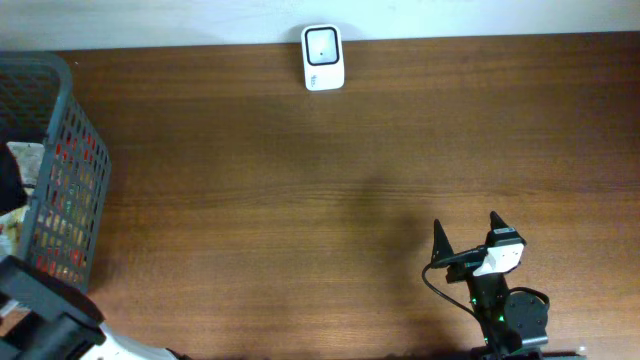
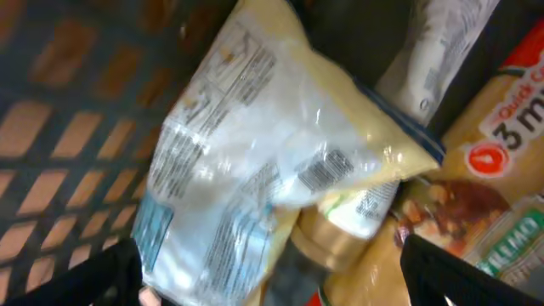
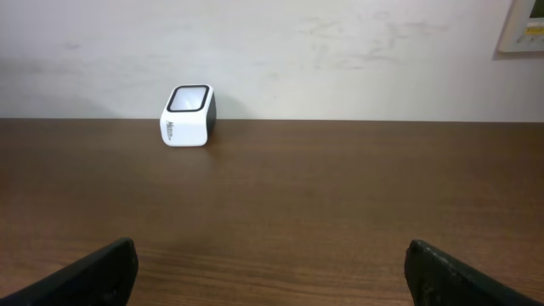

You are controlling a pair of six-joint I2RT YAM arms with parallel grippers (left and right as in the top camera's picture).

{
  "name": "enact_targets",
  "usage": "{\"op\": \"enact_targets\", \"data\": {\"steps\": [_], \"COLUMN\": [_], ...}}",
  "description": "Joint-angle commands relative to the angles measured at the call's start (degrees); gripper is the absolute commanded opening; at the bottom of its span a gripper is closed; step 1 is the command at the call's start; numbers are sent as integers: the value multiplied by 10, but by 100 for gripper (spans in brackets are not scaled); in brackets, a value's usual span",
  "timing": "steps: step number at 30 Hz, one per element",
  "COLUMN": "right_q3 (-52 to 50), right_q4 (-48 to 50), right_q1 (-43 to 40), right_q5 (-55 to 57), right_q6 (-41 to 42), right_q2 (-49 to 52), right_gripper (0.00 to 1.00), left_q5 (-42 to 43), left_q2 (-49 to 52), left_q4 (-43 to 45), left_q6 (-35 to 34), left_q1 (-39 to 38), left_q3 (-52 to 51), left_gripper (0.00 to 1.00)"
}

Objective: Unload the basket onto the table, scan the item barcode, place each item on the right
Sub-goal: 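Grasp the white snack bag in the basket with the left gripper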

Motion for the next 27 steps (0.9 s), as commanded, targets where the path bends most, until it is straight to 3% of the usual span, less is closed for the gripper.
{"op": "enact_targets", "data": {"steps": [1, 10, 11, 13, 14, 19, 20, 27], "right_q3": [-5, -5, -5, -5, -5, -5, -5, -5], "right_q4": [0, 0, 0, 0, 0, 0, 0, -2], "right_q1": [-4, -4, -4, -4, -4, -4, -4, -4], "right_q5": [7, 7, 7, 7, 7, 7, 7, 24], "right_q6": [4, 4, 4, 4, 4, 4, 4, 4], "right_q2": [-4, -4, -4, -4, -4, -4, -4, -4], "right_gripper": [99, 99, 99, 99, 99, 99, 99, 99], "left_q5": [23, 47, 55, 56, 56, 55, 53, 1], "left_q2": [25, 112, 112, 112, 113, 99, 83, 23], "left_q4": [43, 104, 106, 100, 99, 55, 45, -60], "left_q6": [42, 42, 42, 41, 41, 42, 42, 51], "left_q1": [2, 2, 2, 2, 2, 2, 2, 28], "left_q3": [-5, -5, -5, -5, -5, -5, -5, -11], "left_gripper": [96, 94, 92, 74, 71, 82, 97, 96]}}
